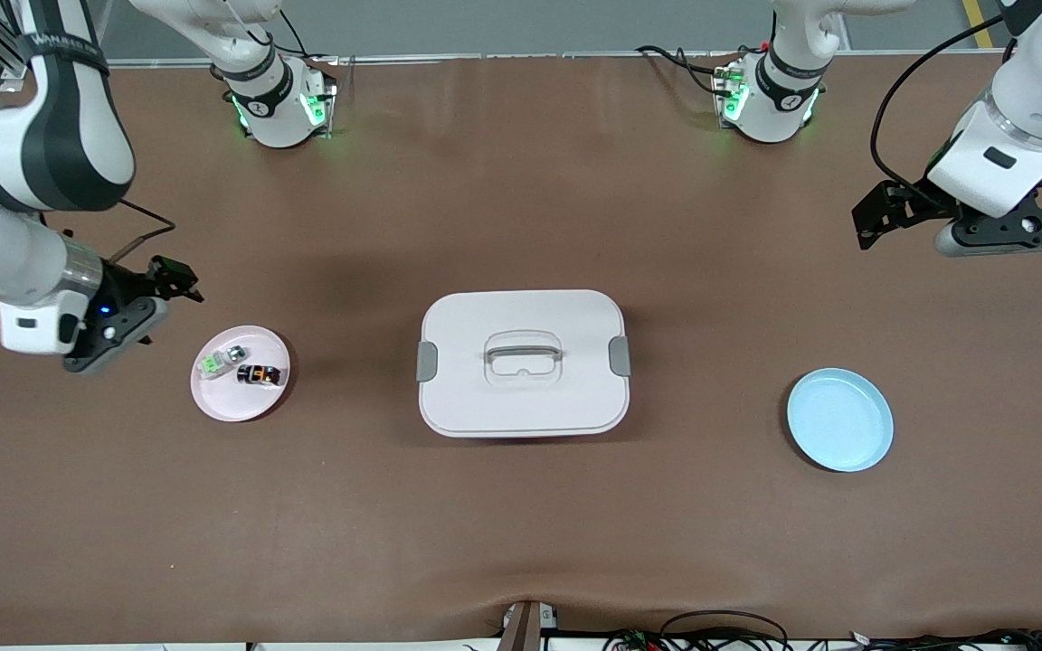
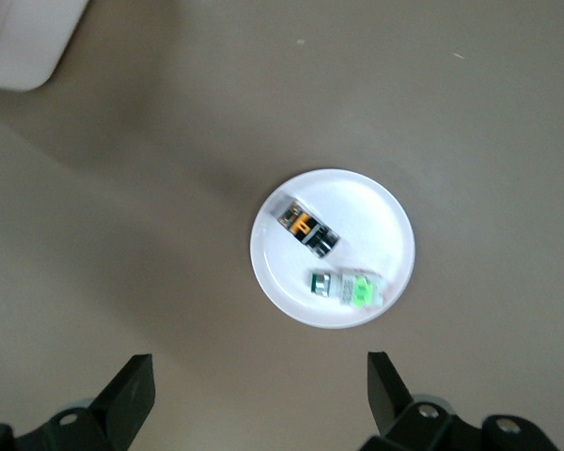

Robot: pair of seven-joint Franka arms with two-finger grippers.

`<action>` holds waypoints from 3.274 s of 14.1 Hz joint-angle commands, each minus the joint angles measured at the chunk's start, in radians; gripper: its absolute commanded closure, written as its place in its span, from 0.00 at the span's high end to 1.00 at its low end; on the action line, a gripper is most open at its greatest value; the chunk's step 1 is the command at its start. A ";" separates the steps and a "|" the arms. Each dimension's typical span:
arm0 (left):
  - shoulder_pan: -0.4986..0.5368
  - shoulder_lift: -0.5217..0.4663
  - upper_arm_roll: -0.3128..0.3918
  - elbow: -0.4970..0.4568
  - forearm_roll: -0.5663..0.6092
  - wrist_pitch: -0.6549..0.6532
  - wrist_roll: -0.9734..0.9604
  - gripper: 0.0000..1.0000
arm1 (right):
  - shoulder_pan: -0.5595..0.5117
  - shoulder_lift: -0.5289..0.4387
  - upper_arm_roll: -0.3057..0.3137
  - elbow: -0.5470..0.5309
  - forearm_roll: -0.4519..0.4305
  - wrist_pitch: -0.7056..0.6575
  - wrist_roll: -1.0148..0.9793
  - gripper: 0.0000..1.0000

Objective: Transfer orange switch to right arm and place

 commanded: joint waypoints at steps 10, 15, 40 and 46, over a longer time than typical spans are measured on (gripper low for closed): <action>-0.014 0.012 0.004 -0.007 -0.013 0.029 0.017 1.00 | -0.078 0.017 0.004 0.298 -0.028 -0.277 0.294 1.00; -0.004 0.012 0.004 -0.008 -0.019 0.029 0.005 1.00 | -0.078 0.012 0.004 0.344 -0.046 -0.303 0.371 1.00; 0.064 -0.023 0.011 -0.027 -0.057 0.004 0.011 1.00 | 0.025 -0.056 -0.114 0.327 -0.060 -0.335 0.417 1.00; 0.062 -0.026 0.006 -0.014 -0.057 0.004 0.023 1.00 | 0.087 -0.062 -0.209 0.327 -0.014 -0.343 0.377 1.00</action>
